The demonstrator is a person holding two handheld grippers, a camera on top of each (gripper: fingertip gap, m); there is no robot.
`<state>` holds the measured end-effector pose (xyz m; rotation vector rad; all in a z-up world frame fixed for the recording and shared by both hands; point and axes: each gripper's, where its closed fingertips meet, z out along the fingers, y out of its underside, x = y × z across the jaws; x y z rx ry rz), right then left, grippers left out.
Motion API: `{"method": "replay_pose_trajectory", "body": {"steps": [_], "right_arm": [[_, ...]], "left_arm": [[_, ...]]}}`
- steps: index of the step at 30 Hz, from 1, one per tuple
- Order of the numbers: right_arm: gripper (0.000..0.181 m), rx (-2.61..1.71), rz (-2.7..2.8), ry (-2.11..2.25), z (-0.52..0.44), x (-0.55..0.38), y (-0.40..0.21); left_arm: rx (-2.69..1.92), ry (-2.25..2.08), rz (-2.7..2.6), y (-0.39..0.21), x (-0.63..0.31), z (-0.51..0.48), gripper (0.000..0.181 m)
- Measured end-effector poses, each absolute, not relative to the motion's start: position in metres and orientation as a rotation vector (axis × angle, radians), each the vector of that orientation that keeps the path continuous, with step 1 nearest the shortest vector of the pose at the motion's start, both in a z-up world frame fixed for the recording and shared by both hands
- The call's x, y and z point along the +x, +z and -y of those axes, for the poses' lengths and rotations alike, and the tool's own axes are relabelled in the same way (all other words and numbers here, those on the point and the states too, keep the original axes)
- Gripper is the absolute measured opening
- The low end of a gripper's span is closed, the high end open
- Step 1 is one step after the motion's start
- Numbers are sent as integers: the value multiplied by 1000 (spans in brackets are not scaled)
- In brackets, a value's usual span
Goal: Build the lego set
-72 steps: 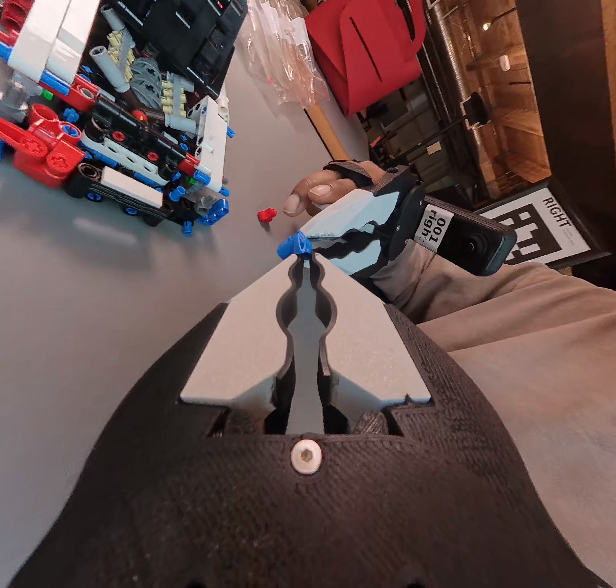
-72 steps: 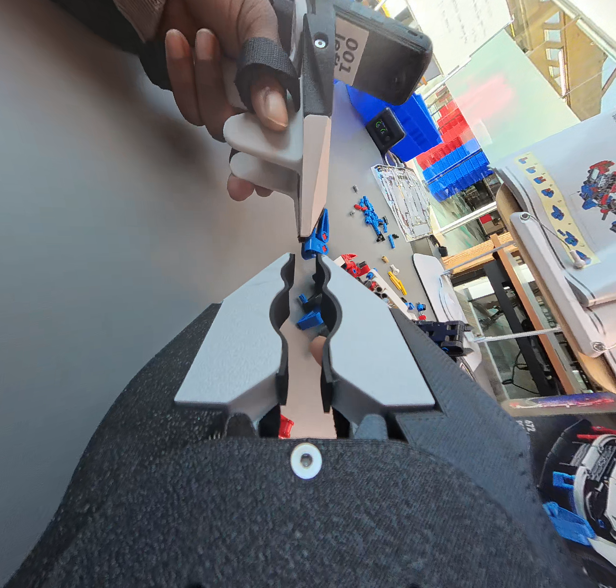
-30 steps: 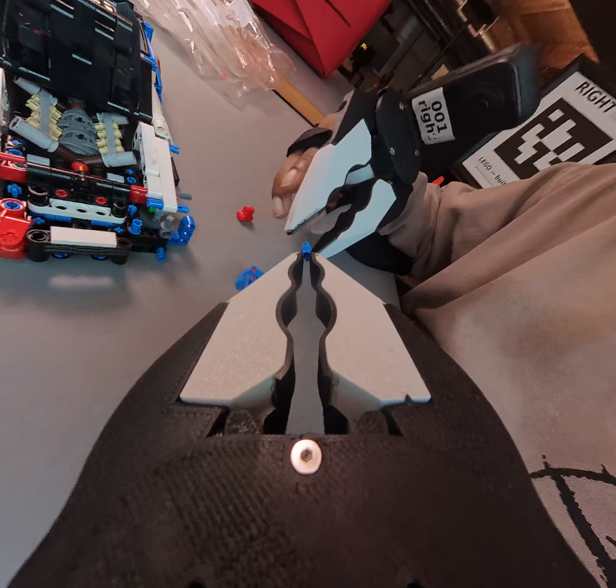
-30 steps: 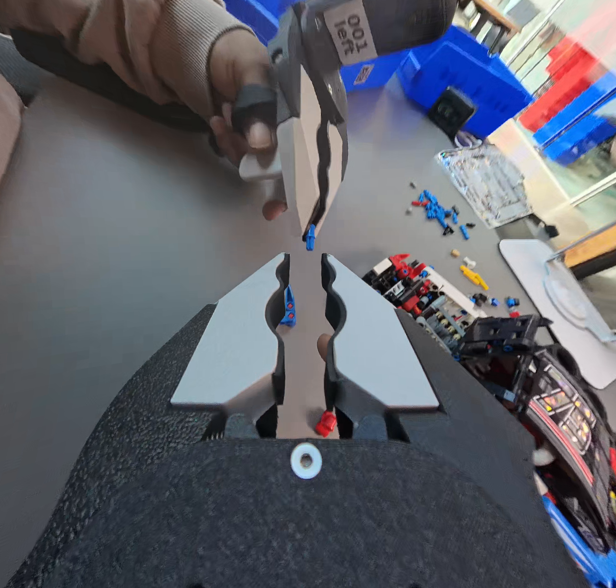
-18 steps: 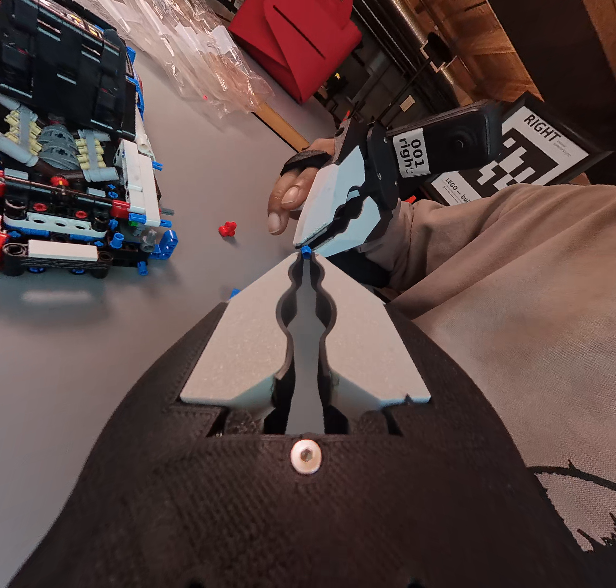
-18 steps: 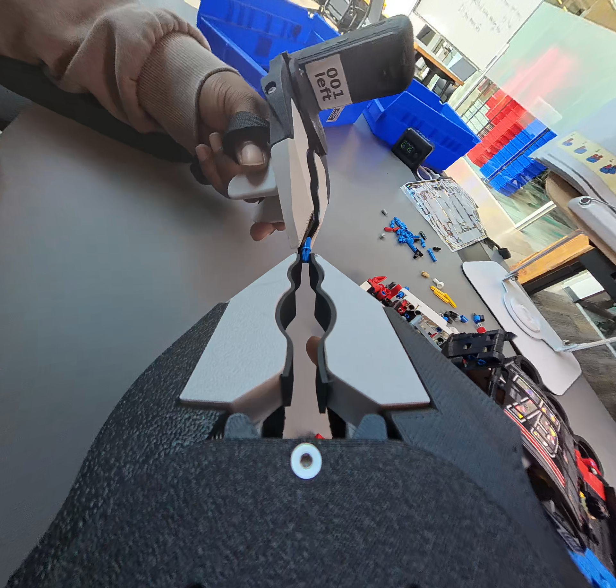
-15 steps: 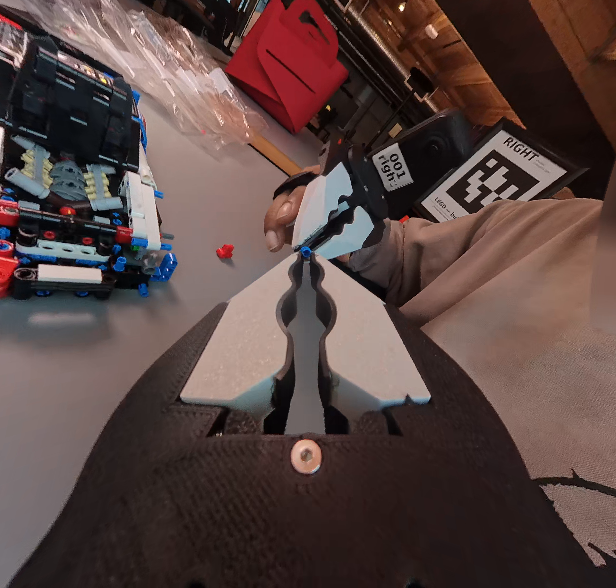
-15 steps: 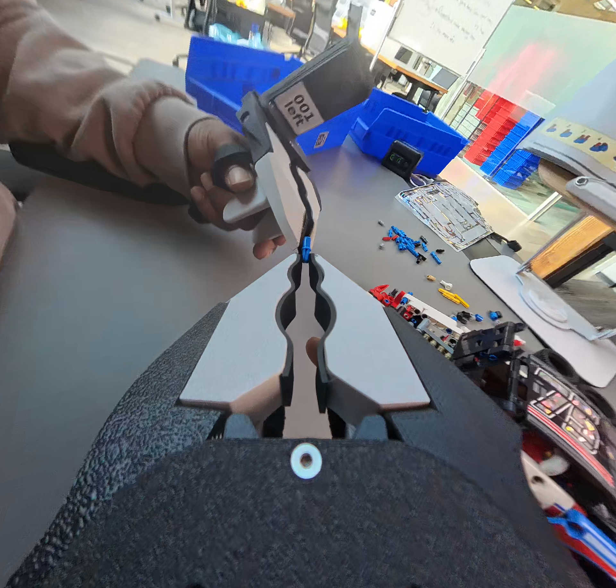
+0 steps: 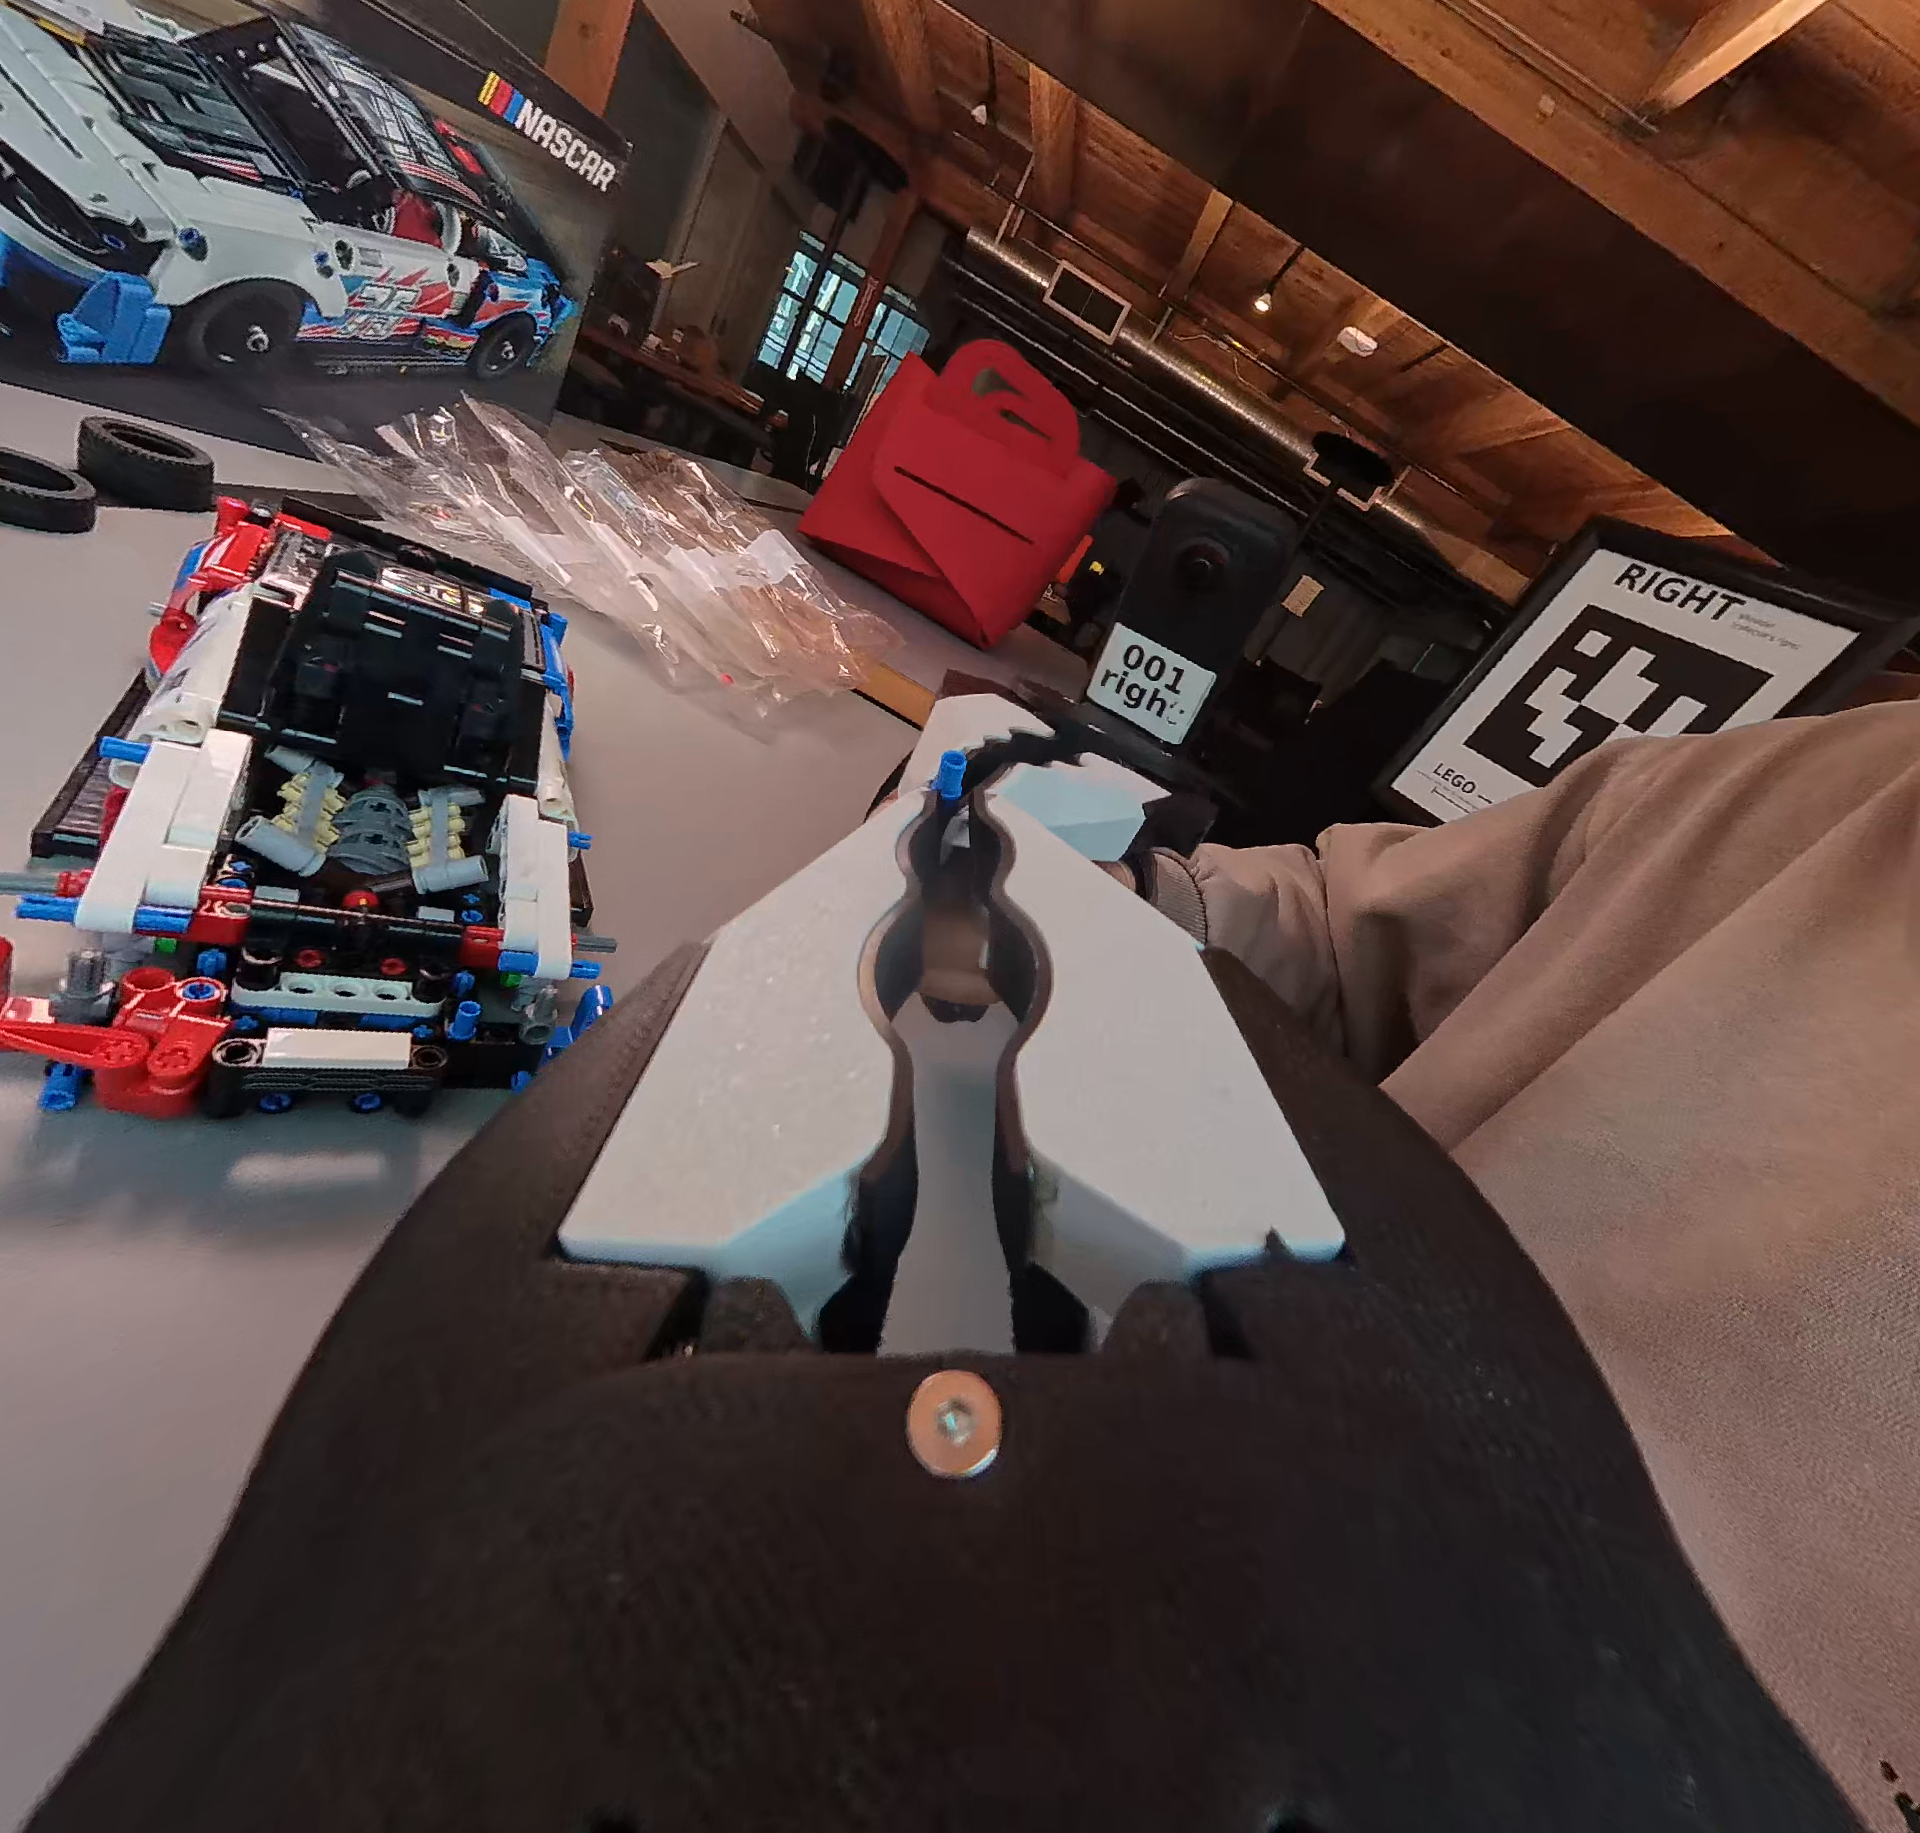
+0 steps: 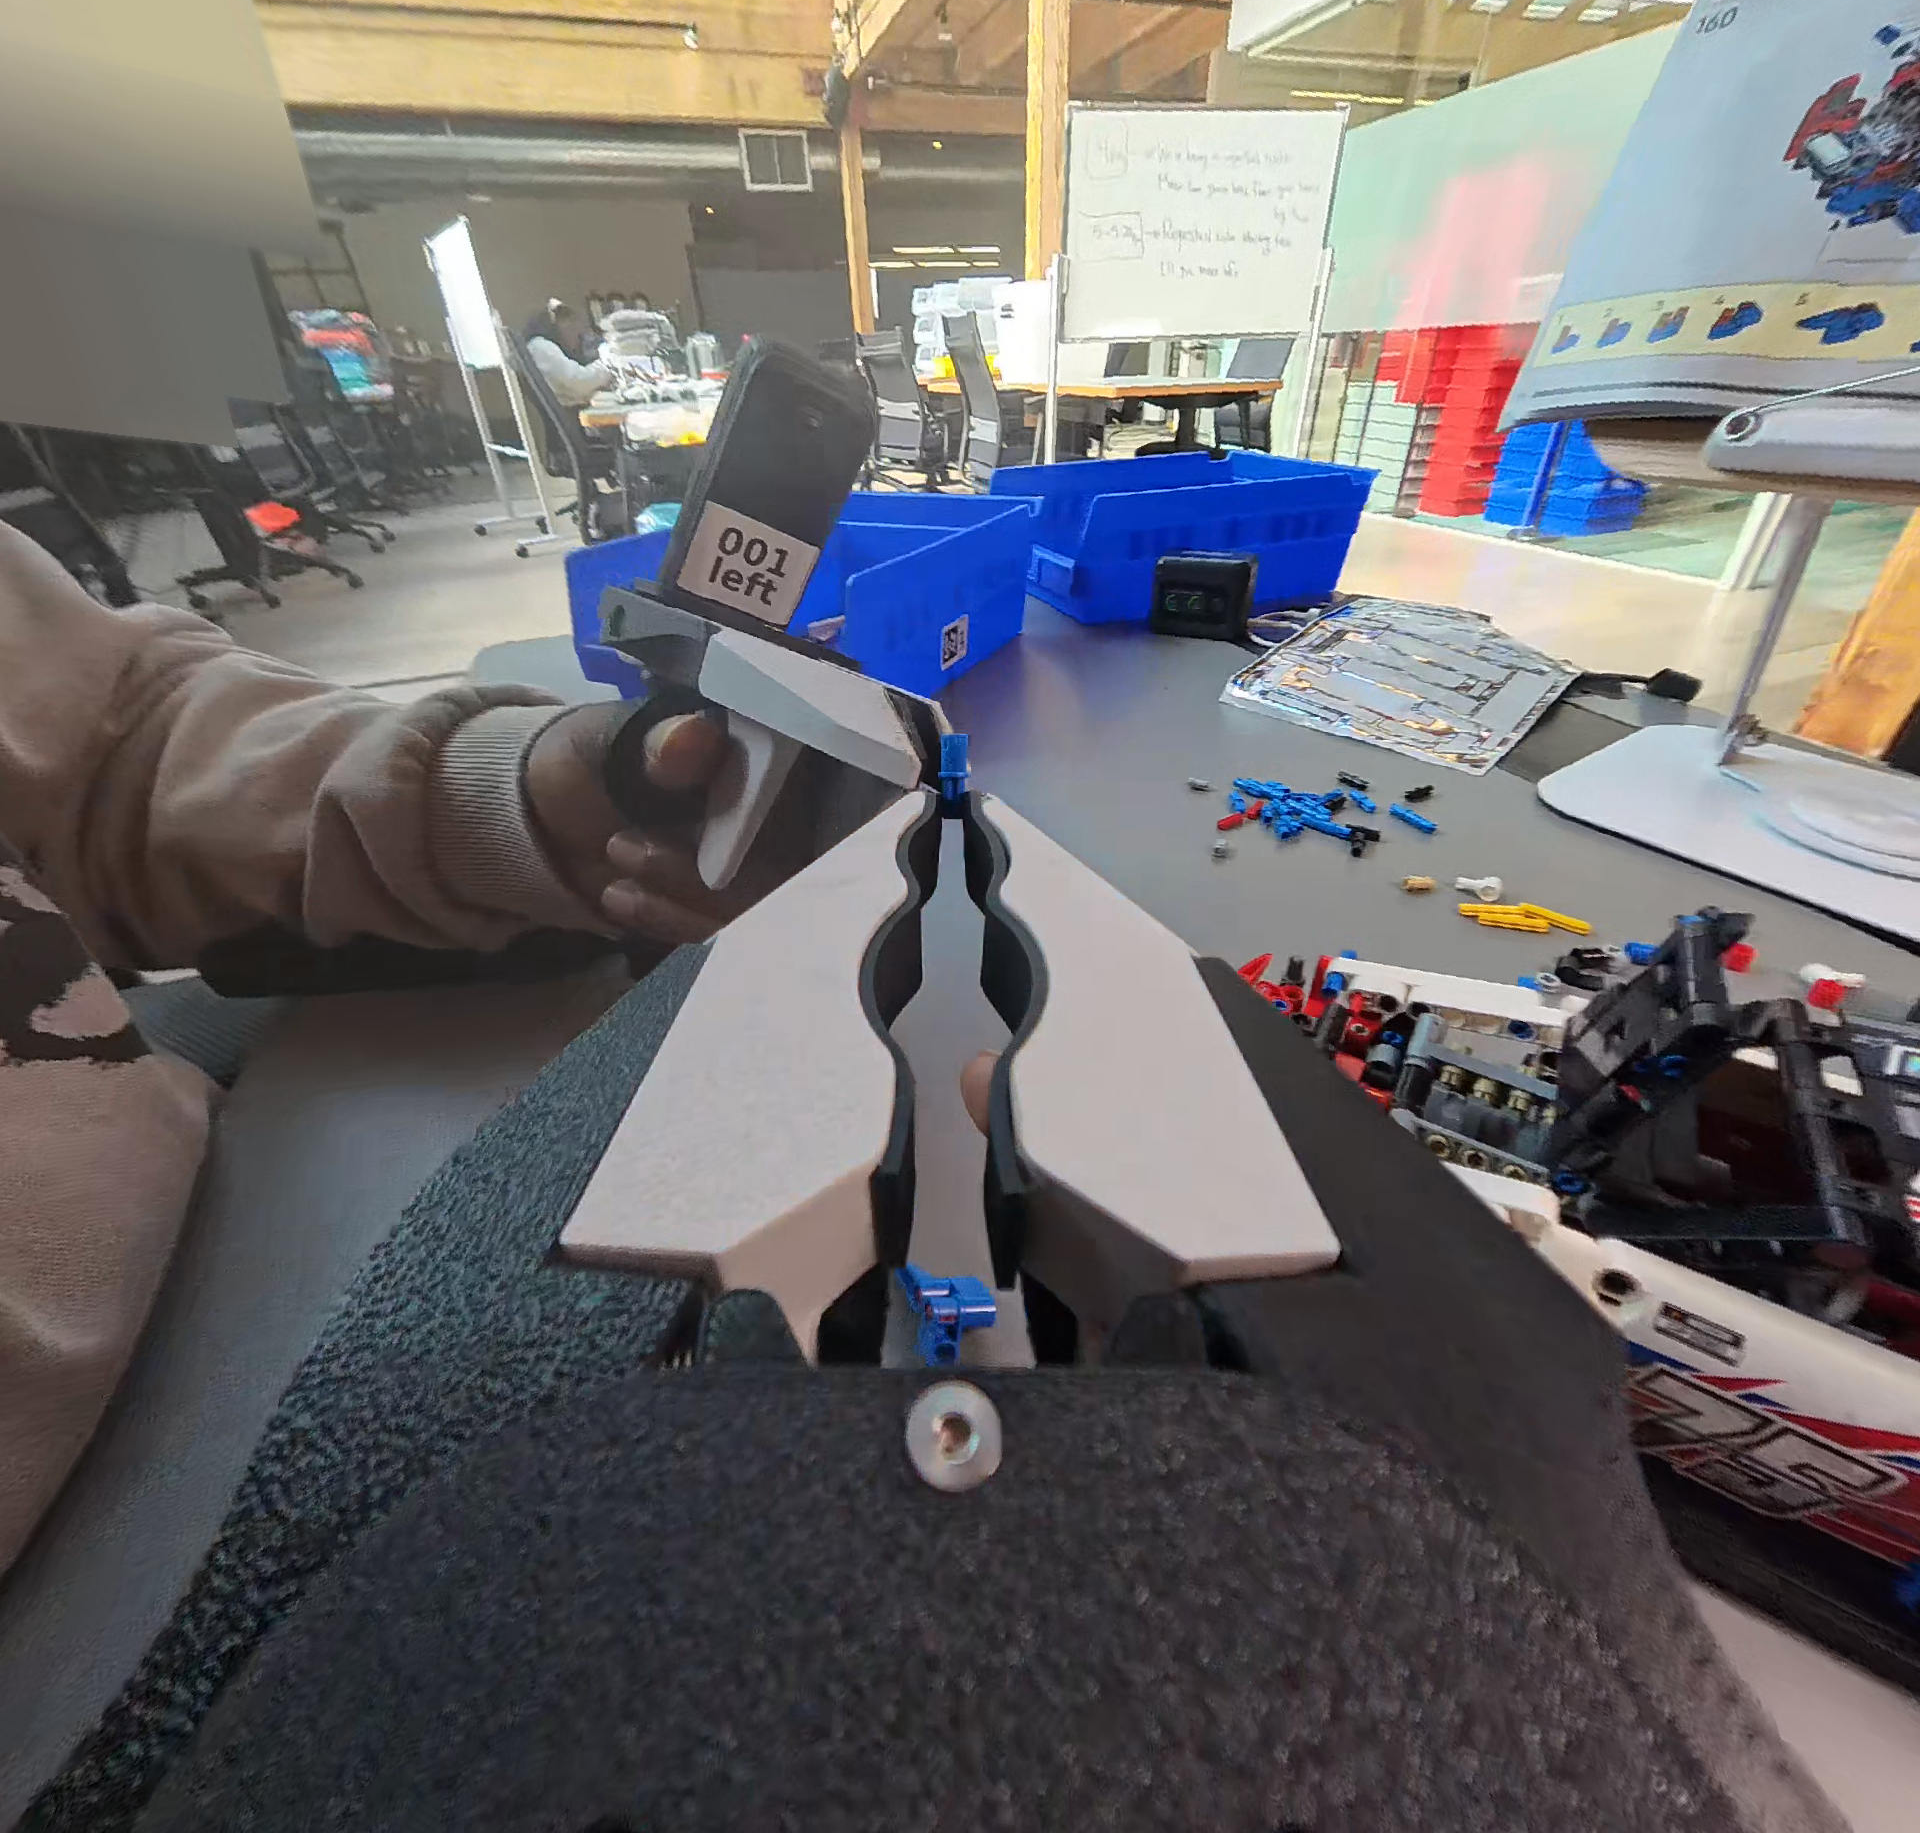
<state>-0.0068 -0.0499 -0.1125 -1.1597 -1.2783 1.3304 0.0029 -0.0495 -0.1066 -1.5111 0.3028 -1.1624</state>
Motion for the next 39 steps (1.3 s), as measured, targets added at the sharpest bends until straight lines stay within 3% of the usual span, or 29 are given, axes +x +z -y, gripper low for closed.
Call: {"method": "replay_pose_trajectory", "body": {"steps": [15, 23, 29, 39], "right_arm": [[4, -1120, 1469, 1008, 58, -17, -139], [14, -770, 1616, 738, 59, 1, -133], [6, -633, 1738, 680, 77, 6, -145], [11, -574, 1860, 634, 84, 13, -163]], "left_arm": [[-1636, -829, -403, -121, -3, 41, 2], [-1796, -1083, -503, -139, 6, 60, 3], [-1854, -1189, -528, -150, 15, 68, 2], [-1901, -1283, -578, -160, 24, 79, 2]]}}
